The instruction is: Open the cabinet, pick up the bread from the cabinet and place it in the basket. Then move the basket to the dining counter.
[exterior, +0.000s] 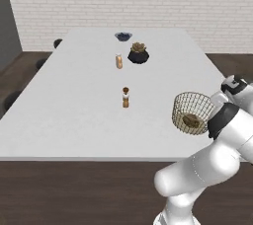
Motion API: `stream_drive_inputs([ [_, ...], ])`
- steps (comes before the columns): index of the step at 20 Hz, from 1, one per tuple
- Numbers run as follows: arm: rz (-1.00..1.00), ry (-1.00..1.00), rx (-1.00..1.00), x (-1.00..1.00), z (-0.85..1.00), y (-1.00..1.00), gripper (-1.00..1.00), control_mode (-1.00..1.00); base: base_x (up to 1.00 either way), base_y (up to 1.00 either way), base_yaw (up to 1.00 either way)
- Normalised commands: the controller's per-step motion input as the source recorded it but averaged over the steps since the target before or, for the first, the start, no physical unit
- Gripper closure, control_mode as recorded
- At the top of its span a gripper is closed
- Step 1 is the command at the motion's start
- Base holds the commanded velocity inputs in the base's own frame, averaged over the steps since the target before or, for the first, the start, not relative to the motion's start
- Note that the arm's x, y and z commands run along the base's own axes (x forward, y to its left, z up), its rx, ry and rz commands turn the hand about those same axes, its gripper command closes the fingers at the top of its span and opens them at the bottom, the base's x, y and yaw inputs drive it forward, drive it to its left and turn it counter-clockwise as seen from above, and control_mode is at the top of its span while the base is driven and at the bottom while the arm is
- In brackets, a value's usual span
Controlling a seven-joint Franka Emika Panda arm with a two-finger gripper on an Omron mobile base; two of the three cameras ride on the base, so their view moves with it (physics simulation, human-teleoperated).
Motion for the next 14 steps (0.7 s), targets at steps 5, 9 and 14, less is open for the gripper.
stream_drive_inputs([
  [5,-0.09,0.02,-0.09,0.13,-0.23,0.18,1.0,-1.0,0.0,0.0,0.0],
  [9,-0.1,0.03,-0.12,0.09,-0.33,0.22,1.0,-1.0,0.0,0.0,0.0],
  [14,-0.08,0.02,-0.13,0.21,-0.38,0.18,1.0,-1.0,0.0,0.0,0.0],
])
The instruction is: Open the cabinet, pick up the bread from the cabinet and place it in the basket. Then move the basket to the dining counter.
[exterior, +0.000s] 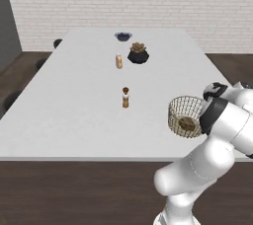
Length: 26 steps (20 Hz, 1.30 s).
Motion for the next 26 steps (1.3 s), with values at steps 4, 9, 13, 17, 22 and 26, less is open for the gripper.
stream_drive_inputs([
  [4,-0.06,0.04,-0.1,0.26,-0.29,0.0,1.0,-1.0,0.0,0.0,0.0],
  [9,-0.04,0.05,-0.06,0.2,-0.13,0.09,-1.0,-1.0,0.0,0.0,0.0],
  [13,0.0,-0.06,0.0,-0.06,0.31,0.07,-1.0,-1.0,0.0,0.0,0.0],
  [17,0.02,-0.16,0.02,-0.29,0.52,0.24,-1.0,-1.0,0.0,0.0,0.0],
  [22,0.11,-0.1,0.02,-0.54,0.61,0.4,-1.0,-1.0,0.0,0.0,0.0],
  [26,0.15,-0.19,0.05,-0.8,0.51,0.69,-1.0,-1.0,0.0,0.0,0.0],
])
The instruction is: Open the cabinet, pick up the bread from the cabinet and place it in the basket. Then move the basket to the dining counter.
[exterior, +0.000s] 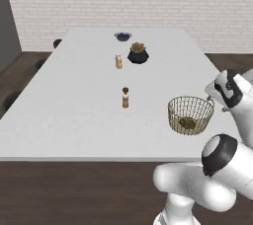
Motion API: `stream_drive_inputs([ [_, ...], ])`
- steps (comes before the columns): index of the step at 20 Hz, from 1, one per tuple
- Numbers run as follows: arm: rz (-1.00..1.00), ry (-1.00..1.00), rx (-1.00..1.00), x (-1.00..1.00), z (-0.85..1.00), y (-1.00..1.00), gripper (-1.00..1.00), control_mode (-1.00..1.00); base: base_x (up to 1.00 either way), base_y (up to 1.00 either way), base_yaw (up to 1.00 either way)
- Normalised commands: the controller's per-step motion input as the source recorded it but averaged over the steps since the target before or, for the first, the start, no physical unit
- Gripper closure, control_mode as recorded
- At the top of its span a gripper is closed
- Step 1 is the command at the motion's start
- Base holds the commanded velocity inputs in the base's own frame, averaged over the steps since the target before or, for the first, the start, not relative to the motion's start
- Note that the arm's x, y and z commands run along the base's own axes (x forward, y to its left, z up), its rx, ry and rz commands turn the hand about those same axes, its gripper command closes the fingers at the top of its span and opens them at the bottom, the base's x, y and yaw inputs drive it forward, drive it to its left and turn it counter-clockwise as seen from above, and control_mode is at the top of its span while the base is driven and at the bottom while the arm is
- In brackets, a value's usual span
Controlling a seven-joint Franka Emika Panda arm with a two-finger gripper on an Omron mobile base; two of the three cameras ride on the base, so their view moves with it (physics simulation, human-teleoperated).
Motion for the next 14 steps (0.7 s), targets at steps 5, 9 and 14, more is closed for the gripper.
stream_drive_inputs([
  [5,0.12,-0.21,0.02,-0.87,0.6,0.74,-1.0,-1.0,0.0,0.0,0.0],
  [9,0.07,-0.2,0.0,-0.65,0.8,0.42,-1.0,-1.0,0.0,0.0,0.0],
  [14,0.05,-0.25,0.0,-0.58,0.74,0.25,-1.0,-1.0,0.0,0.0,0.0],
])
